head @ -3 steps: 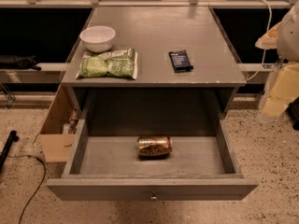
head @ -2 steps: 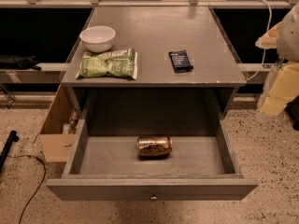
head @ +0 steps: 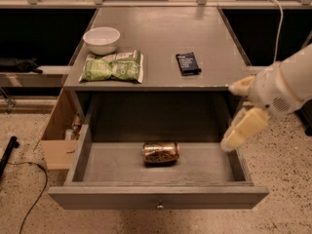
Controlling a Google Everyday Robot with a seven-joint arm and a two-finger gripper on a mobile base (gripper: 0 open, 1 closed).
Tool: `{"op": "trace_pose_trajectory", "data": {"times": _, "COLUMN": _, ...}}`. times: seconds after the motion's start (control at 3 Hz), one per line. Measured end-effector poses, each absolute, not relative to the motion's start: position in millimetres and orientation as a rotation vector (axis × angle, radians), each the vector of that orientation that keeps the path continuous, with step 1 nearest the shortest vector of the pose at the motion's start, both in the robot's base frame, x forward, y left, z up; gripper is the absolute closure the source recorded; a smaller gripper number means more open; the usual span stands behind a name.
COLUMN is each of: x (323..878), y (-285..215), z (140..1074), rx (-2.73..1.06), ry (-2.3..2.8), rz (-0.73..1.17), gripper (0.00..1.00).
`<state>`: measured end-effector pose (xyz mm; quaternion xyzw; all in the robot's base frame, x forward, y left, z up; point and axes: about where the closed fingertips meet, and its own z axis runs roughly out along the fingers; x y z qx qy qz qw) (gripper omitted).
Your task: Pick orange can from top drawer and place on counter
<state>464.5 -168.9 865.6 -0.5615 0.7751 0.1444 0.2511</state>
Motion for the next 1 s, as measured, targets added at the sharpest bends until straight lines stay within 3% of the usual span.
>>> {"op": "trace_pose_trajectory", "data": {"times": 0.33, "x": 467, "y": -126, "z": 814, "rx": -1.502, "ry": 2.086, "rz": 0.589, "gripper": 0.0}}
{"op": "trace_pose_trajectory", "data": {"times": 1.0, "x": 464, "y": -125, "z": 795, "rx": -1.43, "ry": 2.072, "rz": 0.647, "gripper": 0.0}}
